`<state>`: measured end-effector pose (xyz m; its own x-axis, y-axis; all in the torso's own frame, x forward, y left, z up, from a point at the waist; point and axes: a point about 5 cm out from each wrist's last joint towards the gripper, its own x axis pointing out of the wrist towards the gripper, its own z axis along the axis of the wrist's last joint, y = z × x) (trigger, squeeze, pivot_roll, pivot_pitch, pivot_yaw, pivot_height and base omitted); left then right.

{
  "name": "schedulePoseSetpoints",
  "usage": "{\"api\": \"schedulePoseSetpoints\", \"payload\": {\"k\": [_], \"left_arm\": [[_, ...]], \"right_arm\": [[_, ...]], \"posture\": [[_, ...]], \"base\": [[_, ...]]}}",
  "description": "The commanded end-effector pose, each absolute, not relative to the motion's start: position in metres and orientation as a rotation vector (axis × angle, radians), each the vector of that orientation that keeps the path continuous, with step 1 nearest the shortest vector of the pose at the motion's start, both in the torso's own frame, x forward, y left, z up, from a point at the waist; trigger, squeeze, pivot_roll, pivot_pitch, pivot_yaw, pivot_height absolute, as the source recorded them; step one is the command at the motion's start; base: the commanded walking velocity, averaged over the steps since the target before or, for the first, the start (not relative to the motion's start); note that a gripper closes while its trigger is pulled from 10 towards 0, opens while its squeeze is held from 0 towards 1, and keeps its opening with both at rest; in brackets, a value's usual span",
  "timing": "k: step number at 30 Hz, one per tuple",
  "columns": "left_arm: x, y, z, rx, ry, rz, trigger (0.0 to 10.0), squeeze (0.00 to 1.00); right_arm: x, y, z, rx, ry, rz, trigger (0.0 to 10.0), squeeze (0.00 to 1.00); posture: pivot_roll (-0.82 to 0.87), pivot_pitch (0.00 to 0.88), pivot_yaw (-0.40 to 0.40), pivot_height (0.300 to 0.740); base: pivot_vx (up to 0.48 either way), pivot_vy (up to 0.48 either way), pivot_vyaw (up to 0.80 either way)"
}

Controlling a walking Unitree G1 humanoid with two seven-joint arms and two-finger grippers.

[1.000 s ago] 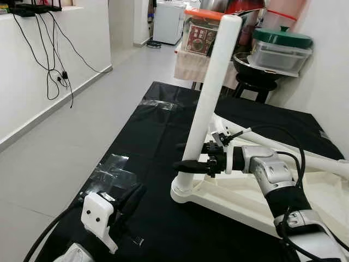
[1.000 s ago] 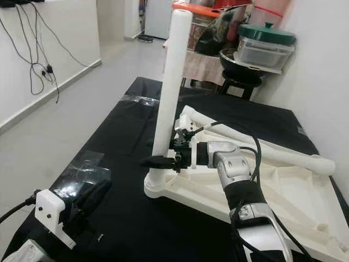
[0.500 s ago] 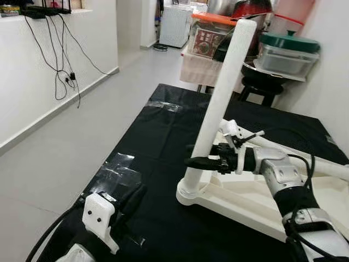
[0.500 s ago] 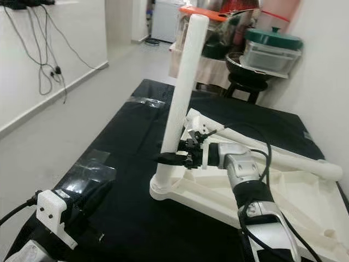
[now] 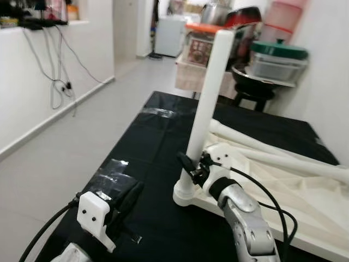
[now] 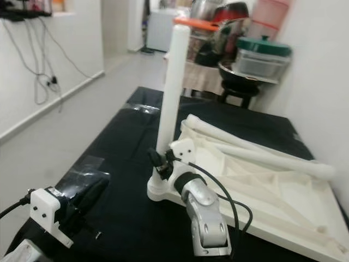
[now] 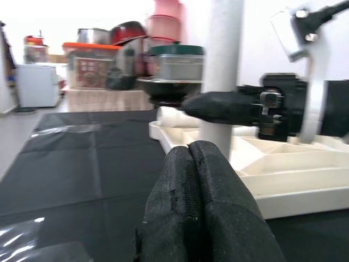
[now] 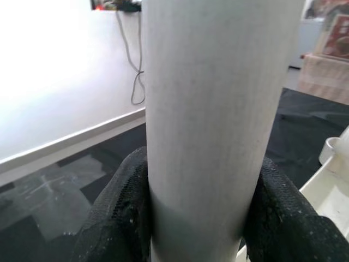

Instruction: Building children table

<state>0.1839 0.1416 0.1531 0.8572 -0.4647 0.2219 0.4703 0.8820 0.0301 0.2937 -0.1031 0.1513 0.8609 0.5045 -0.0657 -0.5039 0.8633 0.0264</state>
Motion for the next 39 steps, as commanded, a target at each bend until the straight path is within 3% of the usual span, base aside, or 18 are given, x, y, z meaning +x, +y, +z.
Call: {"api": "schedulePoseSetpoints", "payload": {"k": [1, 2, 3, 4, 5, 6, 10, 13, 14, 15, 21, 29, 31, 32, 33, 39], "left_arm": [[0.185, 0.141, 0.15, -0.032, -0.21, -0.492, 10.0, 0.0], [0.185, 0.141, 0.15, -0.032, -0.21, -0.492, 10.0, 0.0], [0.186, 0.141, 0.15, -0.032, -0.212, -0.485, 10.0, 0.0], [0.186, 0.141, 0.15, -0.033, -0.215, -0.481, 10.0, 0.0], [0.186, 0.141, 0.15, -0.033, -0.215, -0.481, 10.0, 0.0], [0.187, 0.14, 0.15, -0.034, -0.216, -0.481, 10.0, 0.0], [0.187, 0.14, 0.15, -0.034, -0.215, -0.486, 10.0, 0.0], [0.188, 0.139, 0.149, -0.034, -0.212, -0.494, 10.0, 0.0], [0.188, 0.138, 0.149, -0.034, -0.211, -0.496, 10.0, 0.0], [0.189, 0.138, 0.148, -0.034, -0.212, -0.494, 10.0, 0.0], [0.19, 0.136, 0.146, -0.034, -0.212, -0.49, 10.0, 0.0], [0.19, 0.136, 0.144, -0.034, -0.211, -0.488, 10.0, 0.0], [0.19, 0.135, 0.144, -0.034, -0.211, -0.488, 10.0, 0.0], [0.19, 0.135, 0.144, -0.034, -0.212, -0.487, 10.0, 0.0], [0.189, 0.135, 0.144, -0.035, -0.212, -0.486, 10.0, 0.0], [0.187, 0.135, 0.144, -0.036, -0.212, -0.488, 10.0, 0.0]], "right_arm": [[0.289, -0.111, 0.119, -0.037, 0.24, 0.519, 0.5, 0.0], [0.289, -0.111, 0.119, -0.037, 0.24, 0.519, 0.5, 0.0], [0.288, -0.111, 0.12, -0.039, 0.234, 0.511, 8.4, 0.0], [0.288, -0.112, 0.122, -0.003, 0.235, 0.527, 10.0, 0.24], [0.288, -0.112, 0.122, -0.003, 0.235, 0.527, 10.0, 0.24], [0.286, -0.109, 0.126, 0.065, 0.243, 0.568, 10.0, 1.0], [0.29, -0.108, 0.134, 0.126, 0.225, 0.625, 10.0, 1.0], [0.293, -0.102, 0.16, 0.1, 0.132, 0.831, 10.0, 1.0], [0.295, -0.104, 0.171, 0.054, 0.09, 0.957, 10.0, 0.56], [0.299, -0.111, 0.182, -0.005, 0.061, 1.129, 10.0, 0.0], [0.317, -0.126, 0.19, -0.077, 0.104, 1.384, 10.0, 0.0], [0.33, -0.128, 0.191, -0.078, 0.173, 1.461, 10.0, 0.0], [0.333, -0.126, 0.191, -0.062, 0.187, 1.474, 9.6, 0.0], [0.337, -0.125, 0.191, -0.058, 0.192, 1.478, 1.6, 0.0], [0.339, -0.126, 0.192, -0.042, 0.203, 1.491, 0.0, 0.0], [0.341, -0.137, 0.192, -0.017, 0.206, 1.52, 0.0, 0.0]], "posture": [[-0.02, 0.015, -0.133, 0.74], [-0.02, 0.015, -0.133, 0.74], [-0.02, 0.015, -0.133, 0.74], [-0.02, 0.011, -0.132, 0.74], [-0.02, 0.011, -0.132, 0.74], [-0.02, 0.007, -0.134, 0.74], [-0.02, 0.005, -0.132, 0.74], [-0.01, 0.0, -0.133, 0.74], [-0.01, 0.0, -0.136, 0.74], [0.0, 0.0, -0.14, 0.74], [0.01, 0.0, -0.148, 0.74], [0.02, 0.0, -0.152, 0.74], [0.02, 0.0, -0.154, 0.74], [0.02, 0.0, -0.155, 0.74], [0.02, 0.0, -0.155, 0.74], [0.02, 0.0, -0.144, 0.74]], "base": [[0.0, 0.0, 0.0], [0.0, 0.0, 0.0], [0.0, 0.0, 0.0], [0.0, 0.0, 0.0], [0.0, 0.0, 0.0], [0.0, 0.0, 0.0], [0.0, 0.0, 0.0], [0.0, 0.0, 0.0], [0.0, 0.0, 0.0], [0.0, 0.0, 0.0], [0.0, 0.0, 0.0], [0.0, 0.0, 0.0], [0.0, 0.0, 0.0], [0.0, 0.0, 0.0], [0.0, 0.0, 0.0], [0.0, 0.0, 0.0]]}}
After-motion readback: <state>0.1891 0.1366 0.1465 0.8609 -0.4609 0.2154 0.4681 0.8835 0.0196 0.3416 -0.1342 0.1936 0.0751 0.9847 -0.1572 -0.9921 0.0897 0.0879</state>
